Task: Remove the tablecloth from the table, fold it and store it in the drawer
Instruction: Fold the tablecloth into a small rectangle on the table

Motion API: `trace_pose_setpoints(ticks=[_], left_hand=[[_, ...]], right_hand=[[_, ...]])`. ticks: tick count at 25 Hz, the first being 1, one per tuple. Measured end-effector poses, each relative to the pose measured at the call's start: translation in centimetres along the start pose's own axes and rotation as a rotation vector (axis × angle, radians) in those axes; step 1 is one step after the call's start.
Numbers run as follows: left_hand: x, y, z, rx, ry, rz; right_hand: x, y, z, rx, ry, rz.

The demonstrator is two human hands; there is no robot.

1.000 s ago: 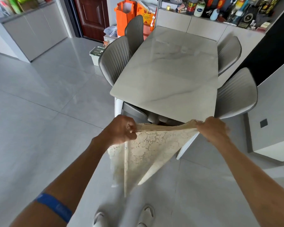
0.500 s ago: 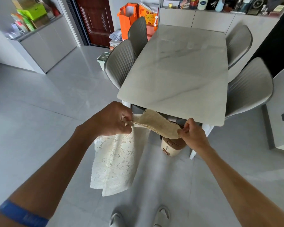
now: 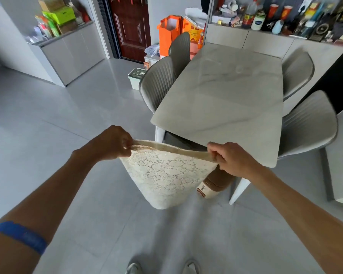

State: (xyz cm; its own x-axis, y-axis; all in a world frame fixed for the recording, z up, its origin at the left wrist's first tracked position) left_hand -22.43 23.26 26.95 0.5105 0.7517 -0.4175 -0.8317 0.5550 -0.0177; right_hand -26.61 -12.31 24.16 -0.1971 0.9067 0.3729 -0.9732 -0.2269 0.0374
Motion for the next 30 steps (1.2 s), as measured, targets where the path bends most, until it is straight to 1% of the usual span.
trace_pose_setpoints(ticks=[3, 5, 9, 11, 15, 19, 21, 24, 27, 29, 30], left_hand=[[1.1, 0.0, 0.0, -0.036, 0.012, 0.028], [1.7, 0.0, 0.3, -0.049, 0.009, 0.03], [1.4, -0.2, 0.5, -0.055, 0.051, 0.001], [1.4, -0.4, 0.7, -0.068, 0.087, -0.003], [3.1, 0.4, 1.1, -0.051, 0.076, 0.026], [3.9, 1.7, -1.6, 0.016, 0.098, 0.071], [3.8, 1.8, -3.1, 0.025, 0.14, 0.074], [4.1, 1.4, -4.3, 0.022, 0.182, 0.088], [4.5, 1.1, -5.0, 0.007, 0.2, 0.142], [4.7, 1.0, -5.3, -0.001, 0.201, 0.173], [4.8, 0.9, -5.4, 0.0, 0.205, 0.181]], right_hand=[[1.0, 0.2, 0.4, 0.142, 0.126, 0.112], [0.7, 0.5, 0.8, 0.193, 0.206, 0.102], [-1.3, 0.7, 1.2, 0.225, 0.346, 0.036], [-1.7, 0.4, 0.6, 0.182, 0.354, 0.025], [-1.3, -0.9, 1.5, -0.025, 0.103, -0.003], [0.4, -2.0, 3.8, -0.08, 0.034, -0.004], [1.2, -2.1, 5.0, -0.085, 0.055, 0.042], [2.6, -1.2, 6.4, -0.05, 0.122, 0.202], [4.5, 0.4, 6.2, 0.075, 0.187, 0.34], [5.6, 1.4, 5.5, 0.144, 0.214, 0.374], [6.1, 1.9, 5.3, 0.151, 0.222, 0.386]])
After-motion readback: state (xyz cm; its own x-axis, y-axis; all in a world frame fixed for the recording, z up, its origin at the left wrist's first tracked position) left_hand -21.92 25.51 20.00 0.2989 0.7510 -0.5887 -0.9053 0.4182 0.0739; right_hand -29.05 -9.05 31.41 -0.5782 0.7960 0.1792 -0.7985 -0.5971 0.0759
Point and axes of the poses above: each hand's wrist, its own y-axis away from the middle knuckle, its own z-axis out of the back of the hand, x = y × z, the point moved 1 cm from there along -y, towards the middle knuckle, and after that the axes turned 14 degrees about -z, right-handed, at the moved point
